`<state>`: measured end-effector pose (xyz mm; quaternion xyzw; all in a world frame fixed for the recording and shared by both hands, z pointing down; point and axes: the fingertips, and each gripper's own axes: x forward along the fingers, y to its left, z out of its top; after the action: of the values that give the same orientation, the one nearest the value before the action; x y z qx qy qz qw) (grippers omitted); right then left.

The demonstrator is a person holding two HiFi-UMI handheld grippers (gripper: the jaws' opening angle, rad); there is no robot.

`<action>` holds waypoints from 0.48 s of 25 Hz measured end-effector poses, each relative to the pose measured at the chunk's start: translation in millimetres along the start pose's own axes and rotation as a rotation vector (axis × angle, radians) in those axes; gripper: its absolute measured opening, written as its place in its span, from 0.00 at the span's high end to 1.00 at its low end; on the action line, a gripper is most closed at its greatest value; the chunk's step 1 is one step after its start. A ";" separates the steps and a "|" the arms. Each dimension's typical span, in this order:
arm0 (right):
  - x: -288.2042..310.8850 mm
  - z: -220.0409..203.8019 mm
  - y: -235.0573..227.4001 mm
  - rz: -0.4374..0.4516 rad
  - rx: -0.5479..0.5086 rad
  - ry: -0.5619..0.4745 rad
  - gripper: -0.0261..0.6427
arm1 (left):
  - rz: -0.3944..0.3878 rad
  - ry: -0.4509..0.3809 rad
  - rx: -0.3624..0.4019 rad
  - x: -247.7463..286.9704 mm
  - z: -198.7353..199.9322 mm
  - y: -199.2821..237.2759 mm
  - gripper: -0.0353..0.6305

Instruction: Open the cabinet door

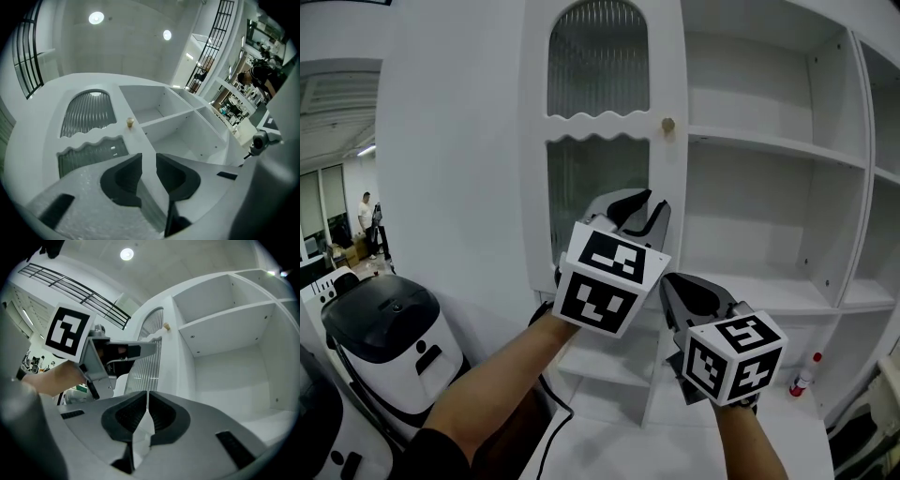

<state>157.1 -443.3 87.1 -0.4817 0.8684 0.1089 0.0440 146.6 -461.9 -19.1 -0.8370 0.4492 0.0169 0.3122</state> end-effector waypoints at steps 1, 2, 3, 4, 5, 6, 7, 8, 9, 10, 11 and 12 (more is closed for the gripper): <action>1.2 0.4 -1.1 -0.004 -0.002 0.000 0.93 | -0.004 -0.008 0.007 3.5 4.6 2.8 0.82; 2.2 0.4 -2.2 -0.008 -0.005 0.002 0.93 | -0.004 -0.016 0.019 7.0 9.3 5.8 0.80; 2.9 -0.1 -3.5 -0.013 -0.007 0.004 0.93 | -0.002 -0.024 0.031 10.8 13.6 9.0 0.80; 3.3 -0.9 -5.1 -0.019 -0.010 0.008 0.93 | 0.002 -0.032 0.040 14.9 17.1 12.6 0.80; 3.4 -2.0 -7.0 -0.025 -0.012 0.012 0.93 | 0.008 -0.039 0.044 19.2 19.6 16.5 0.80; 3.6 -3.3 -8.8 -0.031 -0.015 0.016 0.93 | 0.014 -0.045 0.046 23.5 21.1 20.6 0.80; 4.1 -4.8 -10.4 -0.036 -0.017 0.020 0.93 | 0.021 -0.050 0.049 27.6 21.9 24.7 0.79; 4.8 -6.7 -11.7 -0.041 -0.020 0.023 0.93 | 0.027 -0.053 0.055 31.3 22.5 28.3 0.78; 5.3 -8.7 -13.1 -0.046 -0.024 0.027 0.93 | 0.031 -0.056 0.063 34.6 23.5 31.2 0.77; 5.4 -10.7 -14.9 -0.052 -0.027 0.031 0.93 | 0.034 -0.062 0.074 37.6 25.3 33.2 0.75; 5.1 -12.5 -17.1 -0.058 -0.030 0.034 0.93 | 0.036 -0.070 0.086 40.4 28.0 34.7 0.74; 4.8 -14.2 -19.4 -0.064 -0.032 0.037 0.93 | 0.038 -0.079 0.100 43.3 31.1 36.0 0.74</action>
<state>171.4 -460.5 97.2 -0.5119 0.8514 0.1123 0.0235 152.8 -491.8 -75.7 -0.8103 0.4527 0.0336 0.3706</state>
